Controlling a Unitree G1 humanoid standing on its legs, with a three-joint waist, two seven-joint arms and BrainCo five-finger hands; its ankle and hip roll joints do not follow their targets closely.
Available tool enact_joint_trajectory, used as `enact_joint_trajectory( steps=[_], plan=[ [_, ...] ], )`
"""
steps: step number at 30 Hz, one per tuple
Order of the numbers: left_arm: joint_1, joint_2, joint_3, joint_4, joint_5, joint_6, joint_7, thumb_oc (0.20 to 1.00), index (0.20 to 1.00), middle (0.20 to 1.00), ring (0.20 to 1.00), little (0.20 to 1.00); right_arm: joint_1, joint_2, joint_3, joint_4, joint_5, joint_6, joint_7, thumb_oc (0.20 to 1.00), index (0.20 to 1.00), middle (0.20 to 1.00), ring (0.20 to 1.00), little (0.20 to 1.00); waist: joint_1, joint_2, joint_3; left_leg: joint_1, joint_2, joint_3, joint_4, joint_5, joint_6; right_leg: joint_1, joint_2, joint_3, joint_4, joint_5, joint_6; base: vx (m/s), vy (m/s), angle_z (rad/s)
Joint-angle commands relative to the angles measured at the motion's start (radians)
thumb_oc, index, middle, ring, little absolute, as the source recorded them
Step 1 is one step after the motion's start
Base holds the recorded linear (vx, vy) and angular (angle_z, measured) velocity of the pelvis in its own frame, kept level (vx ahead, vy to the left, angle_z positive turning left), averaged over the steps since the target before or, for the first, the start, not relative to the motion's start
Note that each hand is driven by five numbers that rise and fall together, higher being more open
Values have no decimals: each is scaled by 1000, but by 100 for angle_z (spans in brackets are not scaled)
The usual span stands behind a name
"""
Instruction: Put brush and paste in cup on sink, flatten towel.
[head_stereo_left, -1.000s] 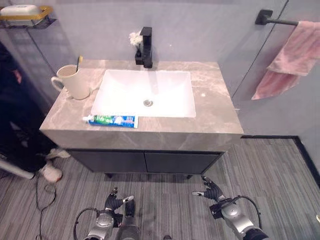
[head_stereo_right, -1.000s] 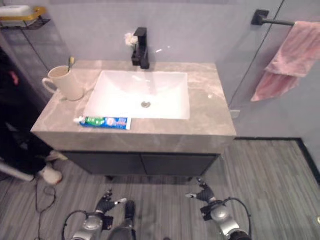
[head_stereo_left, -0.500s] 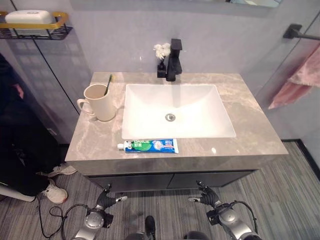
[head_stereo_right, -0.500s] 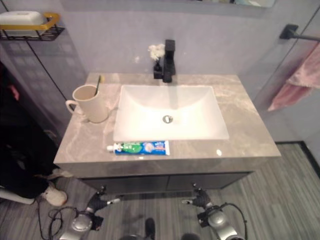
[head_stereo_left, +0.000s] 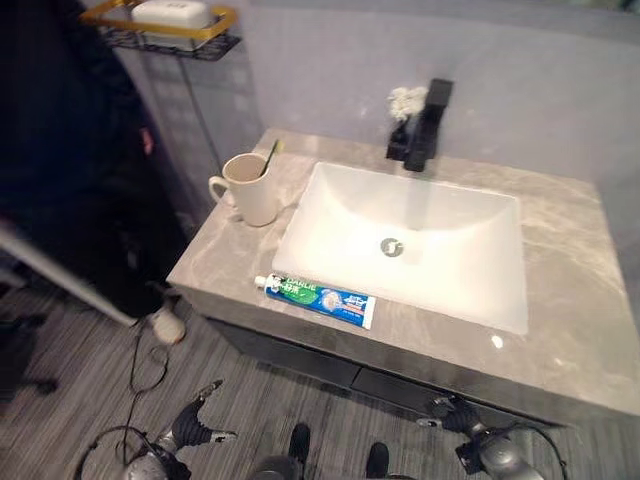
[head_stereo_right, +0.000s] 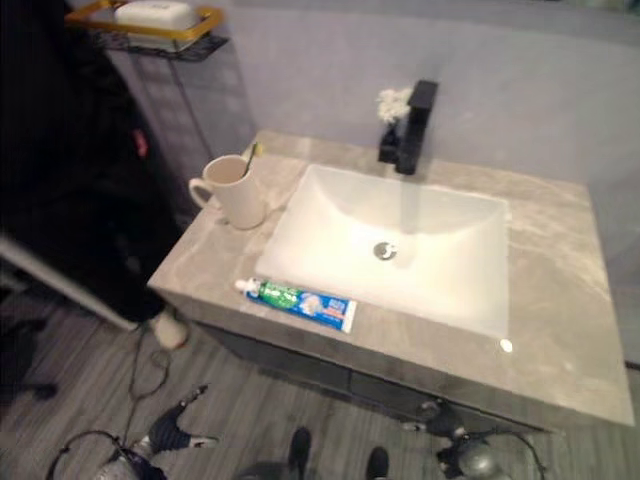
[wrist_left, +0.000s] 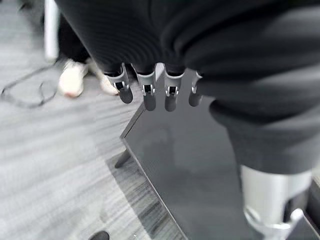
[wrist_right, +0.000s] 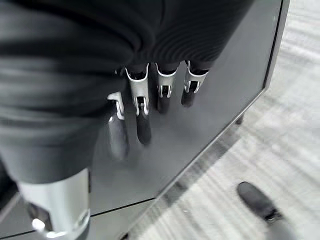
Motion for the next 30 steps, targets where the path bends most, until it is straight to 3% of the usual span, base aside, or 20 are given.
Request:
enact_joint_trajectory(
  steps=[1,5,8,11,14,17,21,30],
  plan=[
    [-65,54,30,-35,66,-93,42,1000,1000,1000,1000,1000,-72,-23,-10,-9,53,-57,-41,1000,1000,1000,1000,1000,-12,-29,-20,-23,49,-16,21,17,-75,34,-81,31,18,-6,94,64,11,4],
    [9,223,105,-252,112,-142,83,1000,1000,1000,1000,1000,-45,-26,-3,11,36,-67,-46,1000,1000,1000,1000,1000,-6,-18,-34,-13,41,-6,18,16,-71,42,-94,30,11,5,103,33,31,2],
    [51,267,202,-332,92,-150,136,1000,1000,1000,1000,1000,-37,1,-12,46,46,-60,-61,1000,1000,1000,1000,1000,-9,-16,-40,-4,36,2,12,11,-67,43,-101,37,10,9,108,29,26,-3],
    [69,276,290,-374,78,-145,177,1000,1000,1000,1000,1000,-22,18,-18,41,53,-56,-65,1000,1000,1000,1000,1000,-15,-19,-44,11,35,13,9,-4,-65,49,-106,47,8,6,113,26,33,-4],
    [52,209,427,-417,7,-130,235,1000,1000,1000,1000,1000,17,45,-26,31,49,-39,-60,1000,1000,1000,1000,1000,-30,-22,-51,25,30,34,6,-16,-56,43,-117,73,7,15,118,18,50,-20],
    [15,167,471,-440,-17,-123,242,1000,1000,1000,1000,1000,31,52,-31,28,34,-23,-47,1000,1000,1000,1000,1000,-48,-23,-55,37,25,50,5,-28,-52,38,-124,91,6,20,122,16,56,-24],
    [-41,125,463,-445,-29,-118,225,1000,1000,1000,1000,1000,37,56,-42,32,27,-13,-40,1000,1000,1000,1000,1000,-78,-21,-52,51,22,87,3,-42,-45,17,-131,138,7,35,129,-1,59,-37],
    [-87,127,366,-438,-25,-125,154,1000,1000,1000,1000,1000,79,43,-76,10,5,-9,-32,1000,1000,1000,1000,1000,-129,-15,-33,64,16,166,5,-63,-33,-36,-139,226,6,69,150,-15,56,-38]
  ],
)
